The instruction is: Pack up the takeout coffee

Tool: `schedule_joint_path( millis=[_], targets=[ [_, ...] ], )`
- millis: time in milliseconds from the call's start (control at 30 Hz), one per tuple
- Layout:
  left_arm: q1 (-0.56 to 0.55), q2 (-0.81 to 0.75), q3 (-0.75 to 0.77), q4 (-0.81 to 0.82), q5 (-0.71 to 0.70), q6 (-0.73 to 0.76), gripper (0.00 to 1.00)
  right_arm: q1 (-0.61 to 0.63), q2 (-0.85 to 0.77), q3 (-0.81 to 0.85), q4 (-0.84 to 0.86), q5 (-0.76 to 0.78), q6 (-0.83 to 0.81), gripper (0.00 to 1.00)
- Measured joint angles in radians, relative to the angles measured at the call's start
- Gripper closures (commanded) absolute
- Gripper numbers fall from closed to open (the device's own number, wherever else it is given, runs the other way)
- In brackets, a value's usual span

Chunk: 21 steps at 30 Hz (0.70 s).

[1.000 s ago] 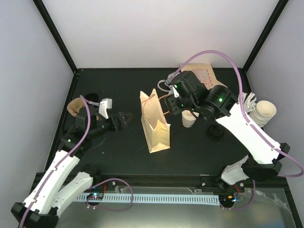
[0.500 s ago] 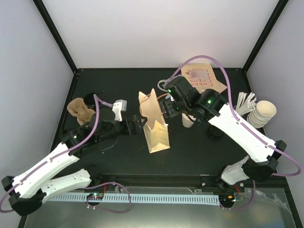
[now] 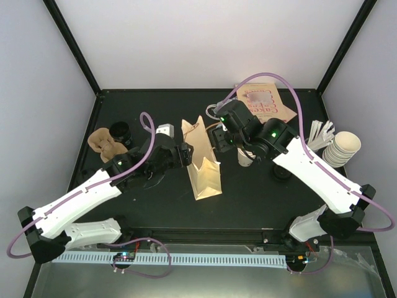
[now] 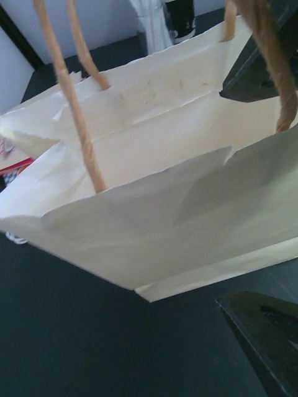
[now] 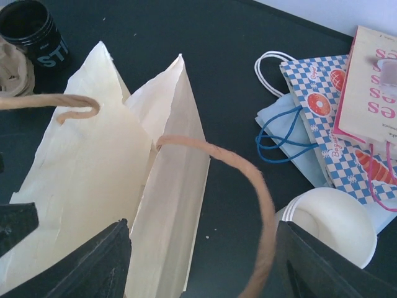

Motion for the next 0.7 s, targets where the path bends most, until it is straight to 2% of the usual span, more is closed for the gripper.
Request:
schedule_joint_path(
  millis=[267, 533, 700],
  targets=[
    [0.001, -0.041, -0.003, -0.007, -0.129, 0.041, 0.36, 0.0, 0.0, 0.0, -0.002, 0.075, 0.006, 0.5],
    [0.037, -0.066, -0.002, -0.033, -0.177, 0.093, 0.59, -0.002, -0.003, 0.0, -0.048, 0.199, 0.007, 0.74],
    [0.053, -0.093, -0.002, -0.044, -0.179, 0.123, 0.61, -0.004, -0.024, 0.0, -0.066, 0.23, 0.01, 0.77]
  ],
)
